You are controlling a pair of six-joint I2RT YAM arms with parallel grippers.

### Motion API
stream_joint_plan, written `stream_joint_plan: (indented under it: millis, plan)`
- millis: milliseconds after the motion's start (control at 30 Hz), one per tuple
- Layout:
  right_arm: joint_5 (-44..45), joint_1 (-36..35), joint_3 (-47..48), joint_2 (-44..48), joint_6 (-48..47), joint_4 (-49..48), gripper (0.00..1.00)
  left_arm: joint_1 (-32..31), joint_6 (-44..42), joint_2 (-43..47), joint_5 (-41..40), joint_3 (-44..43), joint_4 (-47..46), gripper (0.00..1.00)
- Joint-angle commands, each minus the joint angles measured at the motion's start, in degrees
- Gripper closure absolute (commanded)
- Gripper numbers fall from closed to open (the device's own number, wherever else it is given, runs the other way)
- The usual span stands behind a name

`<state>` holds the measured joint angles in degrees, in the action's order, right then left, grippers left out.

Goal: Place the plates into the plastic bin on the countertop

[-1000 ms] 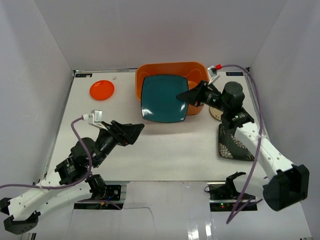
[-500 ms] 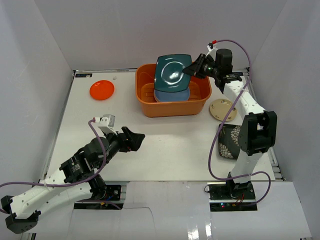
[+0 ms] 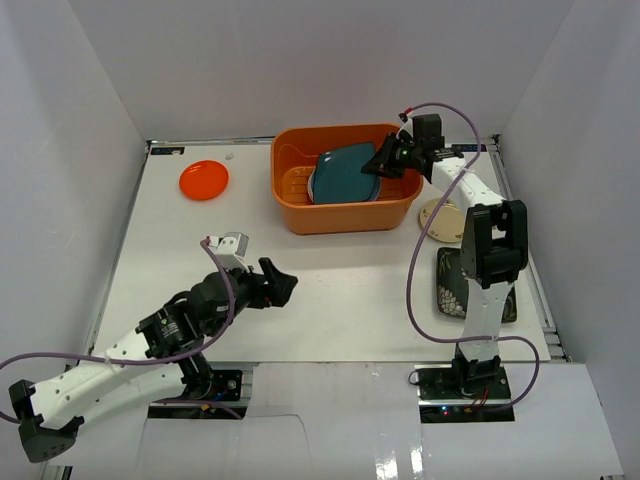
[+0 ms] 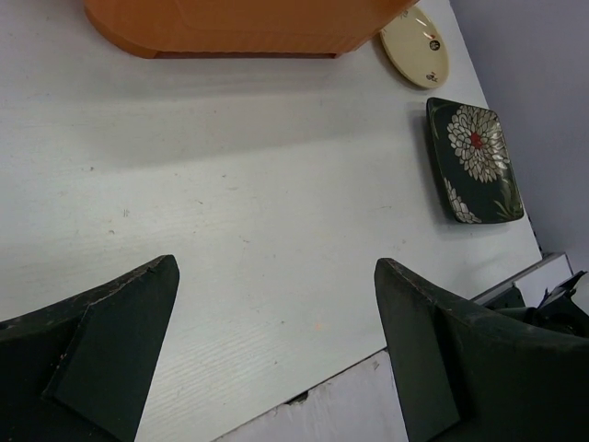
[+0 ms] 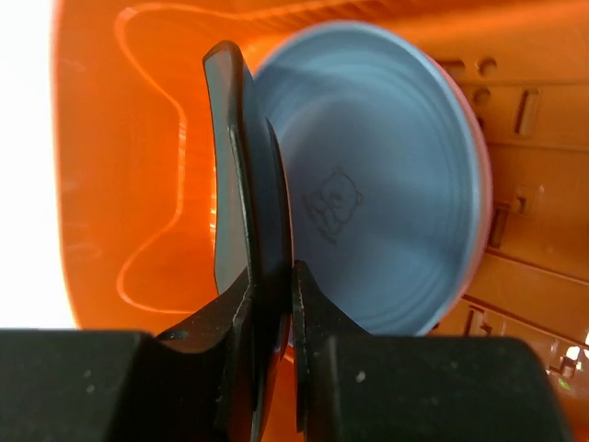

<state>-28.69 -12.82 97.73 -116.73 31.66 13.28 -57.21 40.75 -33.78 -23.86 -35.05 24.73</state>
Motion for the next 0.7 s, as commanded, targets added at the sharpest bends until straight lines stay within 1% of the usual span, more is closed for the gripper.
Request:
stream_joint_plan:
  millis: [0,33,133,167,233,267,333,367,433,467,567,600,667]
  plan:
    - [-3.6,0.1,4.0,0.4,-0.1,-3.3,0.89,-0.3,0.5,-1.0,1.5,1.0,-2.6,0.02]
    - [-3.4,0.1,4.0,-0.1,-0.4,-2.9,0.87,-0.3,0.6,-1.4,2.1,1.1,-2.8,0.02]
    - [-1.9,0.1,4.1,-1.2,-2.0,-0.5,0.68,-0.3,1.3,-3.5,3.5,1.8,-4.6,0.02]
    - [-1.2,0.1,3.9,-1.1,-3.1,0.0,0.55,-0.3,1.6,-4.2,4.9,2.2,-5.9,0.02]
    - [1.3,0.1,3.9,-1.0,-4.1,1.8,0.45,-0.3,2.3,-6.6,6.7,3.1,-7.5,0.02]
    - [2.2,0.0,3.8,-0.9,-4.7,2.3,0.36,-0.4,2.7,-7.5,7.9,3.3,-8.7,0.02]
    - [4.4,-0.1,3.6,-0.3,-6.2,3.6,0.3,-0.4,3.8,-10.2,8.8,3.7,-9.9,0.02]
    - [5.2,-0.1,3.7,-0.1,-7.2,4.0,0.25,-0.3,4.0,-11.0,10.0,3.8,-11.4,0.02]
    - [7.2,-0.1,4.0,0.3,-8.2,5.5,0.21,-0.4,4.3,-13.5,10.8,4.2,-13.6,0.02]
    - [7.9,-0.4,4.2,0.4,-8.7,6.1,0.17,-0.3,4.5,-14.2,11.3,4.3,-14.2,0.02]
    - [11.9,-1.1,6.4,0.2,-11.3,8.9,0.1,-0.3,4.9,-17.3,11.8,4.2,-16.6,0.02]
    - [14.9,-1.4,8.3,-0.1,-13.0,9.9,0.08,-0.4,4.9,-18.2,12.2,4.0,-17.1,0.02]
    - [18.1,-2.7,10.4,-0.4,-15.3,12.5,0.04,-0.4,5.1,-21.4,12.5,3.1,-18.2,0.02]
